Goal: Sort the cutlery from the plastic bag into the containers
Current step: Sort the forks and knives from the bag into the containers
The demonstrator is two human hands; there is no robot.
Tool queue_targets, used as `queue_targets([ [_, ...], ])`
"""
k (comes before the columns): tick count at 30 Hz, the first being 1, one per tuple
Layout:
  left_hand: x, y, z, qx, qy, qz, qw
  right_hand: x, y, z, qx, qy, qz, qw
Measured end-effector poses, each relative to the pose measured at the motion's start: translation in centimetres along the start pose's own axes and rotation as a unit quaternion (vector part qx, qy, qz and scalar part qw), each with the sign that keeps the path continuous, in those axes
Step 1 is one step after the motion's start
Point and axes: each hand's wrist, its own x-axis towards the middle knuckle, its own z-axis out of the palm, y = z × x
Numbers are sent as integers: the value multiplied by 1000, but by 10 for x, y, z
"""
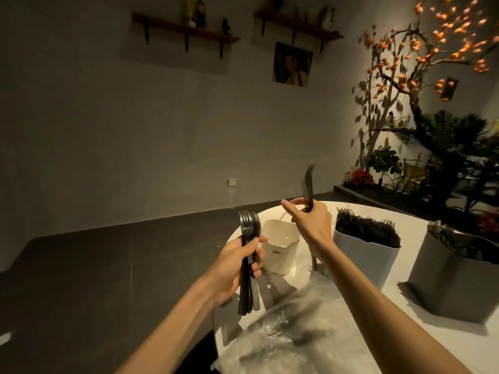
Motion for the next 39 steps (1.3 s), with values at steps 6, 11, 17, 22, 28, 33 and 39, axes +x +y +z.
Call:
queue_targets([
  [6,-8,-7,3,31,-24,15,999,-12,15,1,-26,-109,76,991],
  [11,-9,-3,39,12,-91,10,996,-37,-22,-66,177,-231,117,949],
  [17,-7,-13,134,-90,-198,-35,976,-70,-29,-166,312,-207,96,922],
  [22,-14,-51,209,-35,-231,-15,972,-99,0,-248,298,-122,82,943],
  [28,-16,-112,271,-23,-207,-45,977,-131,58,-299,269,59,86,957],
  [33,-14,-138,285,10,-237,-80,968,-141,87,-301,275,65,141,949],
  [39,-15,-136,281,38,-297,-91,950,-141,90,-302,178,60,114,975],
])
